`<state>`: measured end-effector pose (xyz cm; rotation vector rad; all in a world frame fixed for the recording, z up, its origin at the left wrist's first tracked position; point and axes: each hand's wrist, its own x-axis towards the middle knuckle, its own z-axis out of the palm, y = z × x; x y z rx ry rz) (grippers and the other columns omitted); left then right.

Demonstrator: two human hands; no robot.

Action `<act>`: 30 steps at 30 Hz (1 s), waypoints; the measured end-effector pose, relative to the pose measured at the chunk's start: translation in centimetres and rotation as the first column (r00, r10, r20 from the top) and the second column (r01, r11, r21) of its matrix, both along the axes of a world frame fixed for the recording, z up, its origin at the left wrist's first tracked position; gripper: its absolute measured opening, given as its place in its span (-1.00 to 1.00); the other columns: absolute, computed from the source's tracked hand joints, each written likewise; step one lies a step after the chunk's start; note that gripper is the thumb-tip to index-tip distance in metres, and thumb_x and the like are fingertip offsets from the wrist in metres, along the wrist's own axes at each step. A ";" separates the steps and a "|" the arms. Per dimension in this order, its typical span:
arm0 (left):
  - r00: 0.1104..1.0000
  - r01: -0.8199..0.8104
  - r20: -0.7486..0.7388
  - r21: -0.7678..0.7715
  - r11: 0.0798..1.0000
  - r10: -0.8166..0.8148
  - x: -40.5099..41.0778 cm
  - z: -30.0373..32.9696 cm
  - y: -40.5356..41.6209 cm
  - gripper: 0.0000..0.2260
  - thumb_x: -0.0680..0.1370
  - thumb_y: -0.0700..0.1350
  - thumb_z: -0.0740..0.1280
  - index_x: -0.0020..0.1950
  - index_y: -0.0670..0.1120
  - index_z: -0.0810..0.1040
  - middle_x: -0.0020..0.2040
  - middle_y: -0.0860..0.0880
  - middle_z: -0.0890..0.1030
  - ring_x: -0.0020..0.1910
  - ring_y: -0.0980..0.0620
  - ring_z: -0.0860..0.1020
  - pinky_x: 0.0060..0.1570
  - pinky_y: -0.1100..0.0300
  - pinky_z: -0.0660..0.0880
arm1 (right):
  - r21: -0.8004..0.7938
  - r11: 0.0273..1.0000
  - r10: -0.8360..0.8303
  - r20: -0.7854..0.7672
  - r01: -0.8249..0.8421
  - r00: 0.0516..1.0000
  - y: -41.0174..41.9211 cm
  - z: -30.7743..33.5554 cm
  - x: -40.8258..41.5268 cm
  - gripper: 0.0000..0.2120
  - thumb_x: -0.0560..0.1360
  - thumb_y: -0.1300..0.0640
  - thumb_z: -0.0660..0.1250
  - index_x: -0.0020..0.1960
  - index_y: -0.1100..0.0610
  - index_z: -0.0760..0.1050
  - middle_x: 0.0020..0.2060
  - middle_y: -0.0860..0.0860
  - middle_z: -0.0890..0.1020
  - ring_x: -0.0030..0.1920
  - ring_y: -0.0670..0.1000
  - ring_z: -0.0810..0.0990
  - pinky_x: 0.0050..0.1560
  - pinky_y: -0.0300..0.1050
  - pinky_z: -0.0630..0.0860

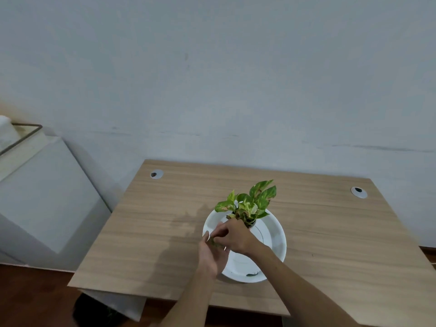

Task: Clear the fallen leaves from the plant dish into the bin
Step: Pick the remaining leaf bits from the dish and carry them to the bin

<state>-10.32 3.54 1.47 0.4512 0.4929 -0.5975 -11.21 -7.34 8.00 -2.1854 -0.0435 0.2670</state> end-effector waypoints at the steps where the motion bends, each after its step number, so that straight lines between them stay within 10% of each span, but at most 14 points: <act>1: 1.000 -0.006 -0.001 -0.007 1.000 0.006 0.0 -0.1 -0.1 -0.60 0.65 -0.05 0.06 0.32 -0.25 0.51 0.24 -0.23 0.59 0.26 -0.14 0.54 0.18 0.04 0.47 | -0.020 0.999 0.027 0.008 -0.027 1.000 0.0 0.2 -0.1 -0.76 0.44 0.29 0.38 0.03 0.09 0.72 -0.12 0.02 0.76 -0.19 -0.20 0.66 -0.13 -0.39 0.56; 6: 0.999 -0.038 -0.023 -0.024 0.999 0.038 0.0 -0.5 -0.4 -0.64 0.61 -0.14 0.15 0.31 -0.28 0.51 0.23 -0.25 0.61 0.27 -0.15 0.56 0.14 0.04 0.52 | -0.036 0.999 0.038 -0.001 -0.039 0.999 -0.6 0.1 -0.3 -0.71 0.55 0.24 0.28 0.19 0.07 0.66 0.03 0.04 0.73 0.03 -0.10 0.68 0.14 -0.22 0.60; 14: 0.992 -0.081 -0.101 -0.086 0.993 0.072 -0.1 -1.3 -0.5 -0.72 0.61 -0.14 0.15 0.07 -0.28 0.59 -0.09 -0.22 0.69 -0.02 -0.09 0.62 -0.11 0.03 0.64 | 0.027 0.999 0.039 -0.008 -0.039 0.999 -1.5 -0.1 -0.3 -0.68 0.57 0.23 0.20 0.23 0.05 0.60 -0.05 -0.02 0.74 -0.17 -0.15 0.69 0.01 -0.17 0.64; 19: 0.993 -0.099 -0.071 -0.118 0.988 0.091 0.3 -2.3 0.8 -0.64 0.63 -0.12 0.10 0.25 -0.30 0.54 0.21 -0.29 0.61 0.24 -0.21 0.58 0.27 -0.07 0.51 | 0.183 0.946 -0.275 0.027 0.266 0.961 -2.4 -1.7 -0.7 -0.79 0.53 0.20 0.24 -0.08 -0.02 0.63 -0.31 -0.01 0.72 -0.31 -0.10 0.68 -0.23 -0.20 0.58; 30: 0.969 -0.227 -0.117 -0.058 0.972 0.219 0.0 -5.3 3.5 -0.62 0.65 -0.13 0.05 0.27 -0.32 0.51 0.25 -0.29 0.59 0.27 -0.18 0.54 0.31 -0.03 0.45 | -0.398 0.911 -0.154 -0.088 0.107 0.984 -1.9 -10.7 -2.6 -0.71 0.56 0.01 0.30 0.27 -0.05 0.58 0.06 -0.06 0.67 0.06 -0.03 0.62 0.05 -0.12 0.53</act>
